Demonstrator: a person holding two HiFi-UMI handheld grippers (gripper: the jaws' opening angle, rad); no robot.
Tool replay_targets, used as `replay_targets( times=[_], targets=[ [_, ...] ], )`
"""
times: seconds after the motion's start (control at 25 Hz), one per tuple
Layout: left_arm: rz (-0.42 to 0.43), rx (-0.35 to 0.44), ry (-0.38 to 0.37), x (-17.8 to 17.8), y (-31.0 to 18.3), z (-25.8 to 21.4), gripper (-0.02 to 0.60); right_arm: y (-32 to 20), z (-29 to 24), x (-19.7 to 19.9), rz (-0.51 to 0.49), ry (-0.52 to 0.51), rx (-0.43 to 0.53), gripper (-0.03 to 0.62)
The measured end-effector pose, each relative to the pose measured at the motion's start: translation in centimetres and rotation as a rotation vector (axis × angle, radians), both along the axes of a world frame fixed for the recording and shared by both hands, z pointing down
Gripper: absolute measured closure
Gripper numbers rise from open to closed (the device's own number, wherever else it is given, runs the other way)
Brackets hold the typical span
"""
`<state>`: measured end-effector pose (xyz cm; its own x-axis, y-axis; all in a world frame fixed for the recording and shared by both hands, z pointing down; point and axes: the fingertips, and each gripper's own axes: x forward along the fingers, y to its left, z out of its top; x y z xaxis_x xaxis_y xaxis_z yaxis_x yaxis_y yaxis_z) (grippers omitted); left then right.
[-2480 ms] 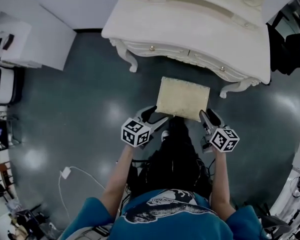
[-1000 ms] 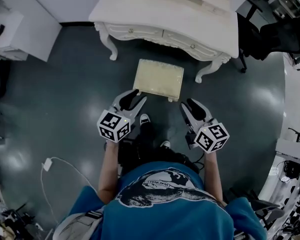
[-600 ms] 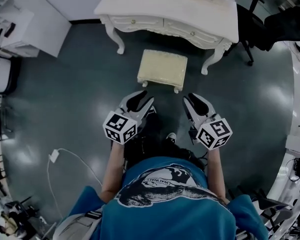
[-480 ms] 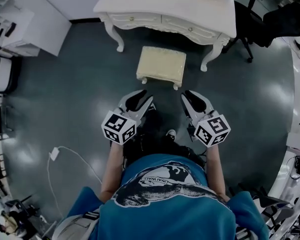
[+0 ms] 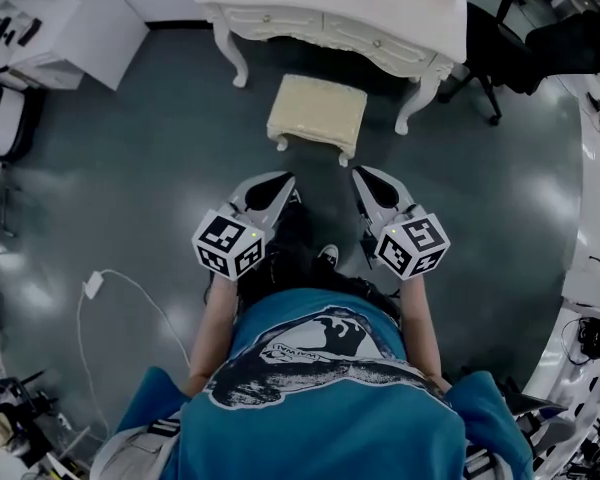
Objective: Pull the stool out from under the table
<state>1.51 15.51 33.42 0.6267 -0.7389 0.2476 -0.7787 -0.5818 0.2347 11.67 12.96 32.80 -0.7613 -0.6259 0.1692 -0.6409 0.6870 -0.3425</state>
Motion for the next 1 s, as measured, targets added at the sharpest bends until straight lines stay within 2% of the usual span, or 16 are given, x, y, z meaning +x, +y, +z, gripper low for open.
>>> replay_targets(
  times=[0.24,0.52,1.0],
  targets=[
    [0.017,0.034,0.024,1.2,1.0,-1.3,0.569,1.2,-0.8,0.1,-0.024,-0.026,0.021,0.592],
    [0.042,0.040,0.022,2.5,1.4,-1.9,0.569,2.0,-1.0,0.2,-0.051,0.007,0.046,0.592],
    [0.084,0.046,-0.009,4.4,1.9,-1.8,0.569,2.7,-0.5,1.3,-0.054,0.031,0.049,0.594]
  ],
)
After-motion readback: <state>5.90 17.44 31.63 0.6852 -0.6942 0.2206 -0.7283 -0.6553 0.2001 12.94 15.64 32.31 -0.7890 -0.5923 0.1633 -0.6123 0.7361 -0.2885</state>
